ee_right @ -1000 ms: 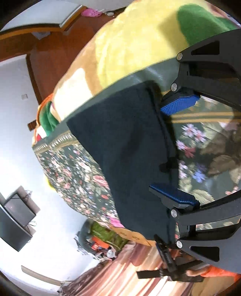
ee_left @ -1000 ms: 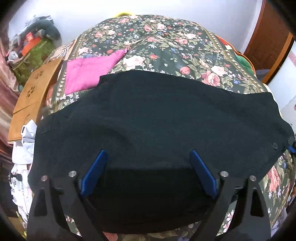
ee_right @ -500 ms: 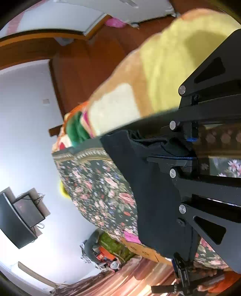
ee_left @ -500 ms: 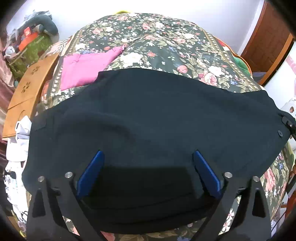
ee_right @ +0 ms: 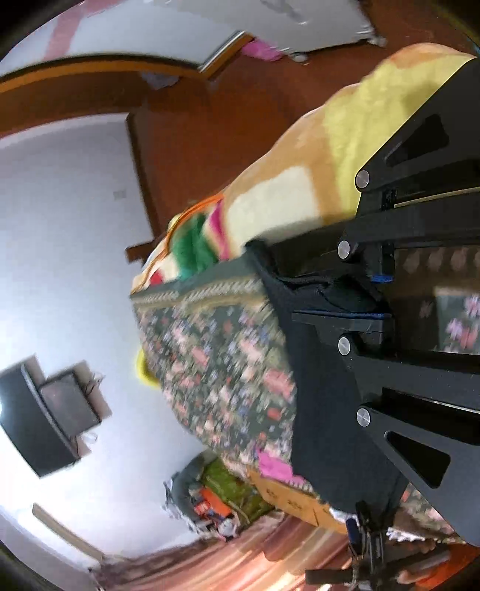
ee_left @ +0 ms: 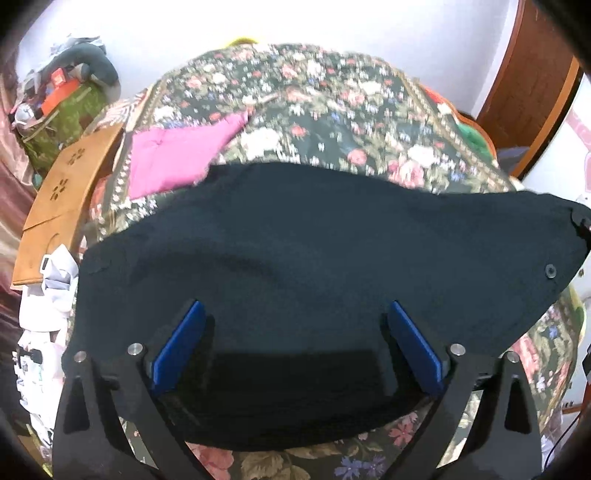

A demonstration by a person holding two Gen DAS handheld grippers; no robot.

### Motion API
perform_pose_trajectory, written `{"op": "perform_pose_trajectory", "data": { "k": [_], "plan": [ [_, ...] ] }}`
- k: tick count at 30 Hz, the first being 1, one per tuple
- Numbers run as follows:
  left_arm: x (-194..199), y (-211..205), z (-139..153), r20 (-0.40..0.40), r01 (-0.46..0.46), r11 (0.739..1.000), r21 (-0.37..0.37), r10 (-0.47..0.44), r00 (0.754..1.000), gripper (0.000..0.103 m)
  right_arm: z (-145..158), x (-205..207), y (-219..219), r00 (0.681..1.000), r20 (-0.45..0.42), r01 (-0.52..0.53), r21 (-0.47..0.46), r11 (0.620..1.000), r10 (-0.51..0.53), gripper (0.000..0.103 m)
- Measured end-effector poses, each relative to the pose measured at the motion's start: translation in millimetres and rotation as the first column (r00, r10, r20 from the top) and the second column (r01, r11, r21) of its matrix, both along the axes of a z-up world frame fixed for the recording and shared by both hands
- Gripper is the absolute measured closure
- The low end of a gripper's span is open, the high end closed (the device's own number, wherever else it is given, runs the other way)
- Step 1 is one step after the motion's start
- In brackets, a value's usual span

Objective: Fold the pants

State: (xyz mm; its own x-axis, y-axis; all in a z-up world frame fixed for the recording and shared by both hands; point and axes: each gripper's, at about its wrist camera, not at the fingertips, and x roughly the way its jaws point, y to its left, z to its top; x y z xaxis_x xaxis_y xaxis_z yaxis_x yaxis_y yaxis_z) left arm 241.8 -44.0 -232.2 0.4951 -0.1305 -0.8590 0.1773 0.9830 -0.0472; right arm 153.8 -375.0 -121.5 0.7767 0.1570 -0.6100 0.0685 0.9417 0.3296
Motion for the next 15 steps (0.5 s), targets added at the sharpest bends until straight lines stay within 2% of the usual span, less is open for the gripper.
{"op": "perform_pose_trajectory", "data": {
  "k": [6, 8, 11, 15],
  "plan": [
    [-10.1, 12.4, 31.3, 0.102, -0.018, 1.000, -0.006, 0.019, 0.995, 0.003, 44.1, 27.5, 45.1, 0.987, 0.108, -0.114, -0.024, 0.993, 0.116, 0.094],
    [-14.3, 21.7, 41.4, 0.127, -0.030, 0.999, -0.031, 0.034, 0.991, 0.003, 53.2, 37.4, 63.0, 0.979, 0.131, -0.157, -0.021, 0.987, 0.159, 0.094],
    [-18.6, 36.2, 49.3, 0.142, -0.051, 0.996, -0.073, 0.061, 0.988, 0.003, 62.3, 53.5, 94.4, 0.962, 0.151, -0.227, -0.025, 0.974, 0.228, 0.094],
    [-24.7, 56.9, 53.1, 0.155, -0.087, 0.992, -0.089, 0.101, 0.983, 0.003, 60.9, 77.8, 142.4, 0.935, 0.134, -0.330, -0.021, 0.944, 0.330, 0.094]
  ]
}}
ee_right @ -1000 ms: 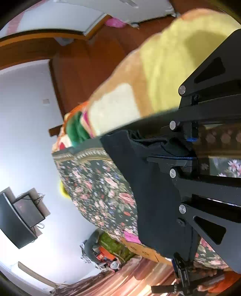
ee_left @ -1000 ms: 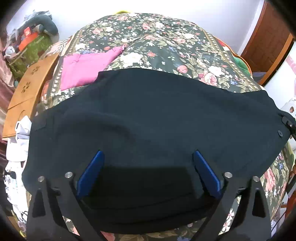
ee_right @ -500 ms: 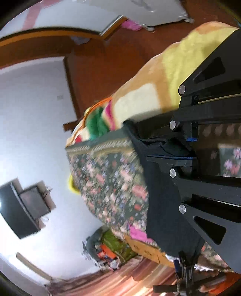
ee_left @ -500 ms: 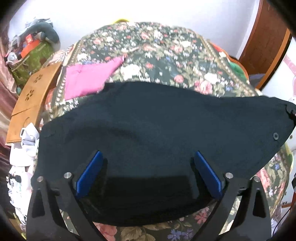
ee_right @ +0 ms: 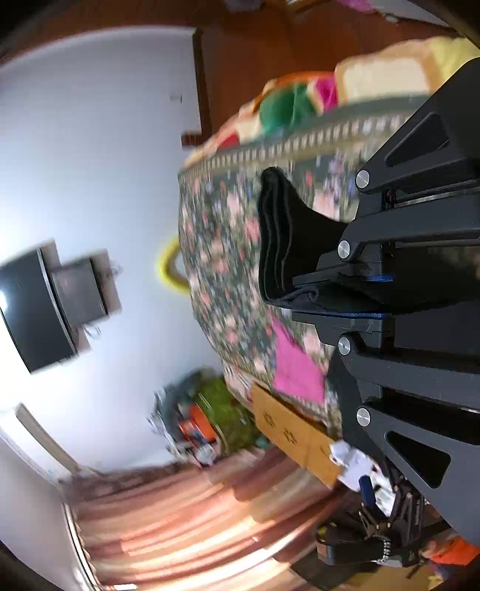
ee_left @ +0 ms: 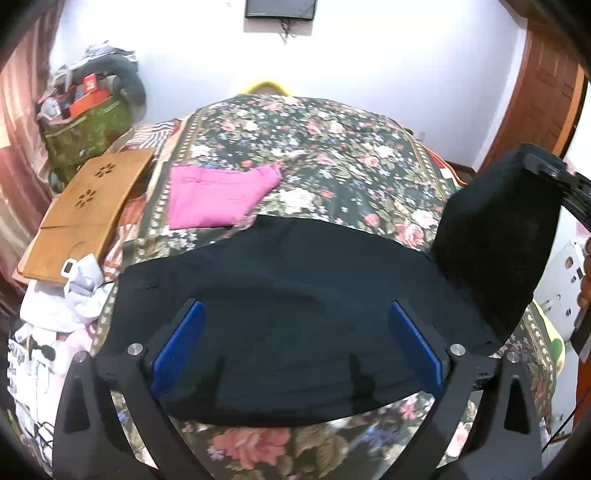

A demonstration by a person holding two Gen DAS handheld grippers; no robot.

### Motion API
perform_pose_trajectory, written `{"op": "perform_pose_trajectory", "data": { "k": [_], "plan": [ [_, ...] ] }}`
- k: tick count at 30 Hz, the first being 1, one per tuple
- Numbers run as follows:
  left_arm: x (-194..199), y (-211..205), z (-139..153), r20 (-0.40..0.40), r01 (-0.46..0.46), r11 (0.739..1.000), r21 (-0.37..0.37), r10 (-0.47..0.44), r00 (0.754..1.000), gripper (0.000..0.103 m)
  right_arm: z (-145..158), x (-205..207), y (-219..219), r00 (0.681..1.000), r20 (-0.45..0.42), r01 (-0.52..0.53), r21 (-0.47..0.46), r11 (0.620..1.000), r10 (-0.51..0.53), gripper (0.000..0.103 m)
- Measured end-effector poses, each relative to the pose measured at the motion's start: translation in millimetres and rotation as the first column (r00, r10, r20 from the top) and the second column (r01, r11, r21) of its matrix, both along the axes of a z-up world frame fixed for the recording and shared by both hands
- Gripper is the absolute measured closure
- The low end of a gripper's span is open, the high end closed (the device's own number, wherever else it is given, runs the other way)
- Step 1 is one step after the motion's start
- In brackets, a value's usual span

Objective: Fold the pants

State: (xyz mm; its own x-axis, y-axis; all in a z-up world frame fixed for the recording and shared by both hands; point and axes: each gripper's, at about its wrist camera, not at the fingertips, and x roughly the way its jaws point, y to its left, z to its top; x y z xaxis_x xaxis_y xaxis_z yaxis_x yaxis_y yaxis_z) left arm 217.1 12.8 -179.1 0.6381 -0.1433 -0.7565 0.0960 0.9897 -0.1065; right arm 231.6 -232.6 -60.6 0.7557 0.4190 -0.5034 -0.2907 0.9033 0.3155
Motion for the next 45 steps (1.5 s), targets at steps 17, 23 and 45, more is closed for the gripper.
{"op": "perform_pose_trajectory", "data": {
  "k": [17, 23, 45],
  "plan": [
    [-11.2, 45.8, -8.8, -0.039, -0.102, 0.994, -0.040, 0.101, 0.994, 0.003, -109.4, -8.4, 136.5, 0.878, -0.327, -0.389, -0.060, 0.919, 0.350, 0.086],
    [-2.8, 30.9, -5.8, -0.035, -0.072, 0.997, -0.030, 0.071, 0.997, 0.003, -98.4, -26.8, 132.6, 0.845, -0.334, -0.467, -0.080, 0.881, 0.417, 0.071],
    [82.3, -86.5, -38.7, -0.178, 0.192, 0.981, 0.035, -0.183, 0.967, 0.003, -103.6, 14.7, 20.0, 0.928, -0.305, -0.274, -0.168, 0.947, 0.214, 0.060]
  ]
}}
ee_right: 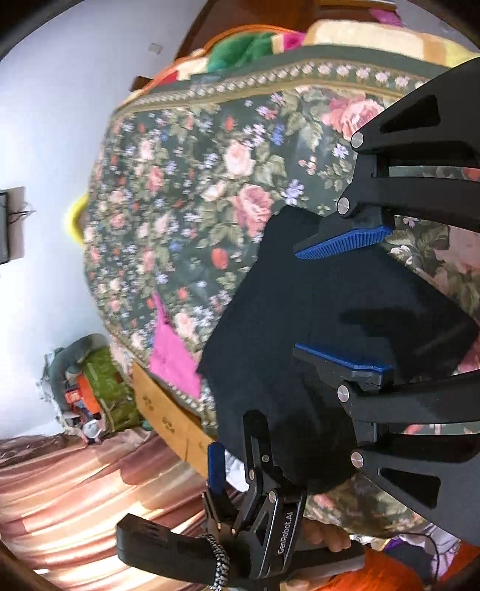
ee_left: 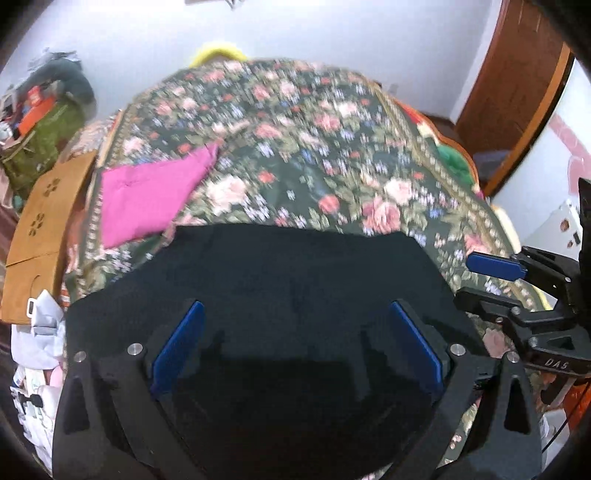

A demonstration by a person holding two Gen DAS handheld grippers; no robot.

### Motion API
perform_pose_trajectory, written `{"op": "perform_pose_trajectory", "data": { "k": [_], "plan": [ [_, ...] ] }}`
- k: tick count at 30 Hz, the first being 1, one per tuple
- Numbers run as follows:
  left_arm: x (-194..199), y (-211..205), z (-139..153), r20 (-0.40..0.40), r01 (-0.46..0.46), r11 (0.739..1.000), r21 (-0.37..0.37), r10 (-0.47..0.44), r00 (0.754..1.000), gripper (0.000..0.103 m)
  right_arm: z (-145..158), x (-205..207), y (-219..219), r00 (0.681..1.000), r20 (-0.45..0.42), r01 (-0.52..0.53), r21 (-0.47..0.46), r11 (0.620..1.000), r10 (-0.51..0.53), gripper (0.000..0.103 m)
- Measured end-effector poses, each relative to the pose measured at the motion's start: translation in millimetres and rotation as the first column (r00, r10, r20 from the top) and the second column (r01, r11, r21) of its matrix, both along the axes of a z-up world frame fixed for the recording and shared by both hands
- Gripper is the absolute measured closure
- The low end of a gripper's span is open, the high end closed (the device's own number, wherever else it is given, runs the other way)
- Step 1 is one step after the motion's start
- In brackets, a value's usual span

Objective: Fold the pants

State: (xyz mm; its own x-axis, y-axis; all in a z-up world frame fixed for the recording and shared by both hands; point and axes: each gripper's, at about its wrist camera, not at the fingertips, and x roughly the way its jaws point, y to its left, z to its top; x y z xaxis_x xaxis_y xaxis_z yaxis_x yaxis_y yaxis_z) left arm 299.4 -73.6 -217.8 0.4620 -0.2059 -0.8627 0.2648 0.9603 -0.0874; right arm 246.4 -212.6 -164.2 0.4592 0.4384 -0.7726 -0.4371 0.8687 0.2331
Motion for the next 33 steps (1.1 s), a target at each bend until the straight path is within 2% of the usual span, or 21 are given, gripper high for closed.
{"op": "perform_pose_trajectory", "data": {
  "k": [4, 7, 9, 13, 20, 30, 33],
  "plan": [
    [8.9, -10.4, -22.9, -0.061, 0.036, 0.999, 0.035, -0.034, 0.998, 0.003, -25.8, 8.5, 0.4, 0.997, -0.066, -0.036, -0.008, 0.999, 0.036, 0.060],
    [14.6, -14.8, -44.9, -0.114, 0.058, 0.994, 0.092, -0.048, 0.992, 0.003, -45.2, 9.9, 1.1, 0.991, -0.121, -0.053, -0.021, 0.998, 0.050, 0.060],
    [14.3, -13.4, -53.8, -0.130, 0.070, 0.994, 0.089, -0.058, 0.990, 0.002, -48.8, 6.7, -4.0, 0.991, -0.130, -0.042, -0.004, 0.999, 0.041, 0.058],
    [8.9, -10.3, -53.0, -0.119, 0.085, 0.991, 0.098, -0.073, 0.990, 0.002, -47.3, -0.8, -13.1, 0.991, -0.134, -0.021, 0.011, 1.000, 0.022, 0.056],
    [-16.1, -9.0, -42.6, -0.046, 0.079, 0.980, 0.181, -0.072, 0.996, 0.002, -42.1, -20.2, -23.3, 0.992, -0.122, 0.020, -0.011, 1.000, -0.021, 0.053],
    [-43.0, 14.9, -32.7, -0.022, -0.004, 0.992, 0.124, 0.007, 1.000, 0.002, -30.2, -49.2, -39.9, 0.991, -0.096, 0.086, -0.029, 0.996, -0.088, 0.050],
    [-51.5, 21.4, -27.3, -0.008, -0.010, 0.991, 0.133, 0.011, 1.000, 0.002, -23.1, -53.6, -42.9, 0.991, -0.089, 0.097, -0.028, 0.995, -0.099, 0.050]
  ]
}}
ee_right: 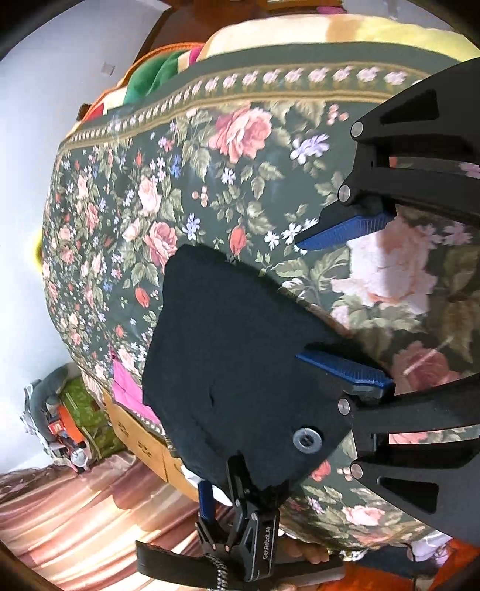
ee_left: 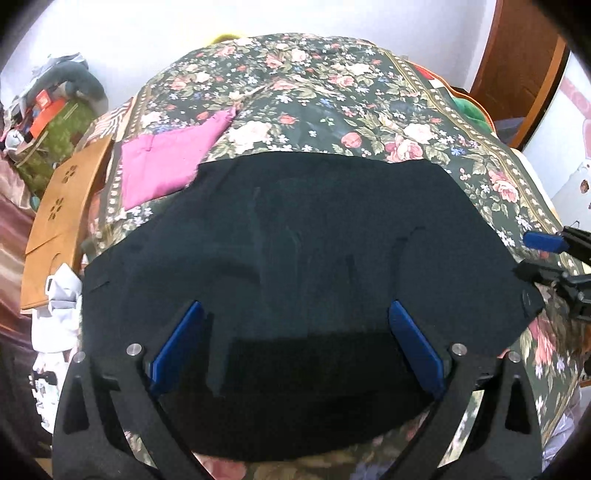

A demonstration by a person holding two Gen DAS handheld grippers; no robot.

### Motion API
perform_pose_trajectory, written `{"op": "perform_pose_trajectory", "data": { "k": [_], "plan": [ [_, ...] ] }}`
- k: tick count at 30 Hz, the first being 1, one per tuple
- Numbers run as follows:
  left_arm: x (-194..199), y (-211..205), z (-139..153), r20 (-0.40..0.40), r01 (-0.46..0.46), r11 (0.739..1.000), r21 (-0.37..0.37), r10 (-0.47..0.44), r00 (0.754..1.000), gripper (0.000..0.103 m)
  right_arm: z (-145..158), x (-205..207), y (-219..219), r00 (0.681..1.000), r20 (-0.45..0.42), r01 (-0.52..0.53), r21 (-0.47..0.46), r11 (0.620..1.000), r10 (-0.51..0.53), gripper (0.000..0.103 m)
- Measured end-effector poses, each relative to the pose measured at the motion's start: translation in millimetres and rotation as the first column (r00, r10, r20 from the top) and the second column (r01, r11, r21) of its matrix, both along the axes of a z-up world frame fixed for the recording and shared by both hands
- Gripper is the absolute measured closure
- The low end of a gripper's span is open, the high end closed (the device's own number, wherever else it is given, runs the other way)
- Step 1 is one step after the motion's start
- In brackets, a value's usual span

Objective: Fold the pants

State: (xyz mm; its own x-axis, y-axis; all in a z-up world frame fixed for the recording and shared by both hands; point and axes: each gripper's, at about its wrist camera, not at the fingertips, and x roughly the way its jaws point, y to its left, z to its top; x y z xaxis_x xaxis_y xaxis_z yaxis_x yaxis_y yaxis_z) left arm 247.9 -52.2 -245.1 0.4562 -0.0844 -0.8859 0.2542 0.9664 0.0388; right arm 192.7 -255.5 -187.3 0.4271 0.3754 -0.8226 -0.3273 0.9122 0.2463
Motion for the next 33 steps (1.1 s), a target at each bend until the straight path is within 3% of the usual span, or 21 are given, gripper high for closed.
{"op": "perform_pose_trajectory", "data": {
  "k": [4, 10, 17, 19, 26, 33],
  "plan": [
    [-6.7, 15.4, 11.3, 0.030, -0.025, 0.999, 0.042, 0.024, 0.999, 0.002, 15.6, -0.2, -0.7, 1.000, 0.030, 0.009, -0.015, 1.000, -0.008, 0.050],
    [-21.6, 55.9, 40.6, 0.108, -0.123, 0.992, 0.005, 0.121, 0.987, 0.002, 48.7, 2.7, 10.5, 0.993, 0.118, 0.015, 0.002, 1.000, -0.015, 0.047],
    [-39.4, 124.0, 65.0, 0.214, -0.284, 0.957, -0.055, 0.290, 0.933, 0.002, 76.6, 6.6, 64.1, 0.970, 0.231, -0.070, -0.024, 0.997, 0.074, 0.042],
    [-39.6, 145.0, 61.6, 0.194, -0.327, 0.942, -0.069, 0.334, 0.922, 0.002, 76.3, 7.7, 81.7, 0.963, 0.245, -0.107, -0.046, 0.993, 0.114, 0.042],
    [-53.8, 219.1, 25.1, 0.004, -0.459, 0.863, -0.212, 0.470, 0.883, 0.002, 49.6, 16.9, 141.3, 0.952, 0.199, -0.215, -0.109, 0.971, 0.233, 0.042],
    [-62.0, 244.0, -23.1, -0.208, -0.515, 0.790, -0.333, 0.471, 0.857, 0.002, 18.3, 23.3, 165.7, 0.958, 0.095, -0.253, -0.159, 0.954, 0.270, 0.042]
  ]
}}
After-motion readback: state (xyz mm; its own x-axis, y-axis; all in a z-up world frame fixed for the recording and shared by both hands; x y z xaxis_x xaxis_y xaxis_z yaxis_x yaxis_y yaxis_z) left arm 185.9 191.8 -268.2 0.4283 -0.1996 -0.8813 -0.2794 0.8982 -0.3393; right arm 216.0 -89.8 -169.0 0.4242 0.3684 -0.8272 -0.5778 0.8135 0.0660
